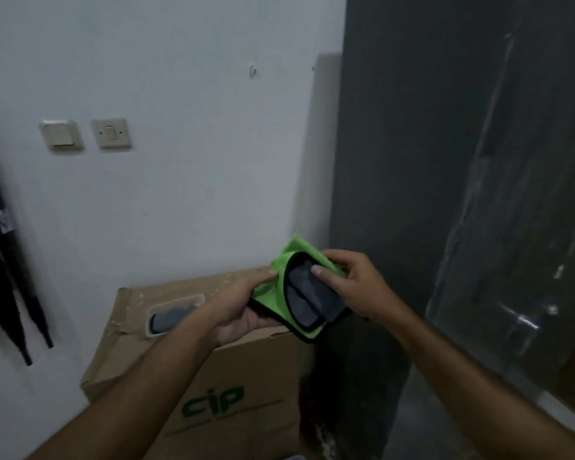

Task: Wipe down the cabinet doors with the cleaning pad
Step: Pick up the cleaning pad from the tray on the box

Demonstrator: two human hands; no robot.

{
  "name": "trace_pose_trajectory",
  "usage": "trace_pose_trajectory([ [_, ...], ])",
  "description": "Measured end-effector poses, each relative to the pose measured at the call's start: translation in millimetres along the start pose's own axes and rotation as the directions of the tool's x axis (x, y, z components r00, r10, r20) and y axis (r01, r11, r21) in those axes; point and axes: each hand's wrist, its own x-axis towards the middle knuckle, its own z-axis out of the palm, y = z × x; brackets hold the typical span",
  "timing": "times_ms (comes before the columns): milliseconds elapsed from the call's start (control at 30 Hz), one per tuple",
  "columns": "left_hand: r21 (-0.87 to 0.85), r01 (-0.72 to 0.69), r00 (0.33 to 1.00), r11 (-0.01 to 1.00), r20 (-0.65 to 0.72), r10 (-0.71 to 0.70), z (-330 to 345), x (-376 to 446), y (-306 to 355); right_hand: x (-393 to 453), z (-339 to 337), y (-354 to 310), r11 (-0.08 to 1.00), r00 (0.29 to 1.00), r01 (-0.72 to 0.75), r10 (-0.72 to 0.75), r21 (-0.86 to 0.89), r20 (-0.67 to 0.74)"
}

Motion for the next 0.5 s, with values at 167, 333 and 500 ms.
trace_pose_trajectory([
  [167,-0.2,-0.043,0.998,0.979,0.035,0.051,125,-9,-23,-68,-80,-5,0.906,0.955,0.268,-0.295,-0.328,-0.034],
  [333,-0.194,-0.141,0.984,0.971,0.078,0.159,237,-22,-41,-129,-159,-21,0.823,0.947,0.314,-0.31,-0.472,0.089],
  [500,-0.022,-0.316,0.947,0.948,0.057,0.317,312,-23,-41,-148,-237,-48,0.922,0.959,0.229,-0.269,-0.313,-0.089],
])
